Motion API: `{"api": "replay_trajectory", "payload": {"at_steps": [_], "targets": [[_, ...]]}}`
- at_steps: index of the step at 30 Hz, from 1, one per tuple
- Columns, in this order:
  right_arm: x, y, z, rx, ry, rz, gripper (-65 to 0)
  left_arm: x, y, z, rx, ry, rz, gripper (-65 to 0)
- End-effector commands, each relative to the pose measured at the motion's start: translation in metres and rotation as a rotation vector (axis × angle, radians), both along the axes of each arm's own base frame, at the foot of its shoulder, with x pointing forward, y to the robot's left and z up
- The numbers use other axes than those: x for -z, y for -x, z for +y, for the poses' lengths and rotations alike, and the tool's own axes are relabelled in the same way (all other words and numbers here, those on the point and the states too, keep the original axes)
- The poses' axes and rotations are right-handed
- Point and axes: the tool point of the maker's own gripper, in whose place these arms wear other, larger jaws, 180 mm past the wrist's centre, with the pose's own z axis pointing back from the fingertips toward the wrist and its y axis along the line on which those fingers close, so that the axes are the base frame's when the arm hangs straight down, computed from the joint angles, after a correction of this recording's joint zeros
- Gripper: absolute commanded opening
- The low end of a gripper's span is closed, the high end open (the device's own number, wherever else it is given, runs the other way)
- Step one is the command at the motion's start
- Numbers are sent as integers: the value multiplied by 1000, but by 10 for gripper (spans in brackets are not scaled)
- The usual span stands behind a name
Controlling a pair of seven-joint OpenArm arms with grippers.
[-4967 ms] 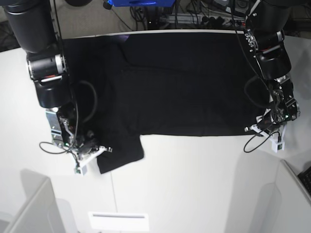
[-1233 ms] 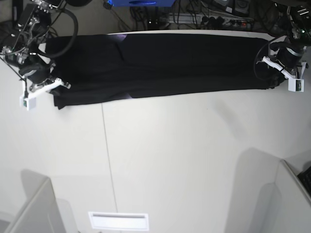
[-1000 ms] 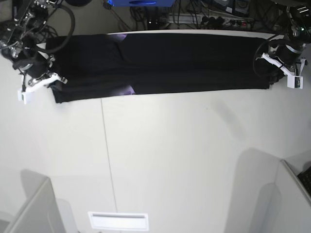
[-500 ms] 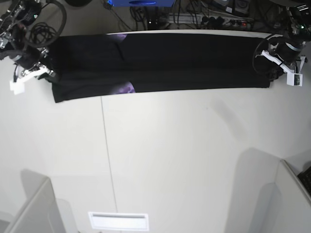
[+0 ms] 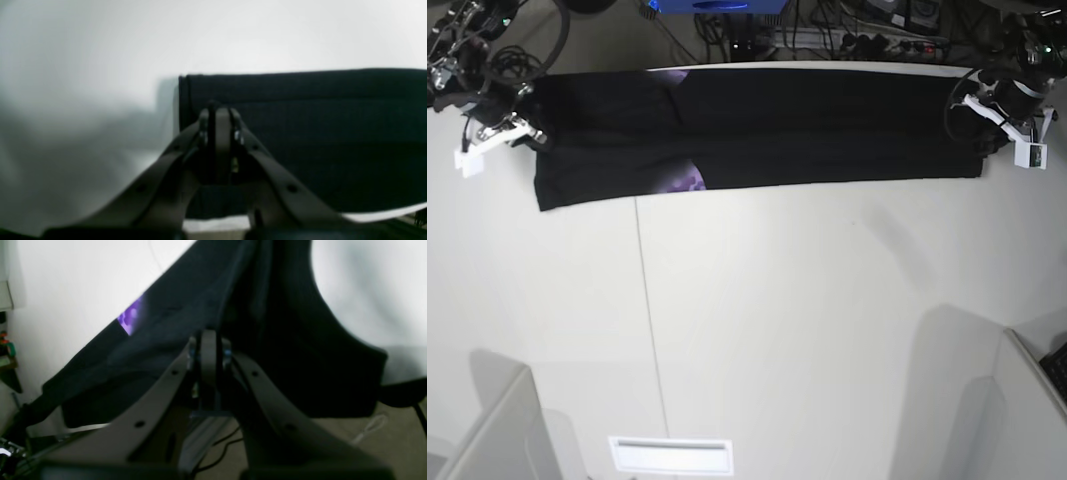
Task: Fold the T-shirt properly
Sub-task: 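Hold the folded edge with both grippers and lower it onto the shirt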
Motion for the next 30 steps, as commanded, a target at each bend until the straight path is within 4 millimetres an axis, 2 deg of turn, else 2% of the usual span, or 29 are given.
{"api": "replay_trajectory", "payload": {"at_steps": [1,6,17,24,30], "targets": [[-3,-1,-8,4,36,-8,-650,-10,-5,2,13,-19,-33,-650],[8,9,-8,25,68,41,-650,-6,0,3,11,-19,-16,-650],[13,12,-1,28,47,53,-650,-4,3,4,9,-18,-6,-650],[29,20,-2,50,12,100,-650,-4,3,4,8,-18,-5,-650],[30,18,-2,52,8,100,-650,-1,3,6,1,-14,-2,-650]]}}
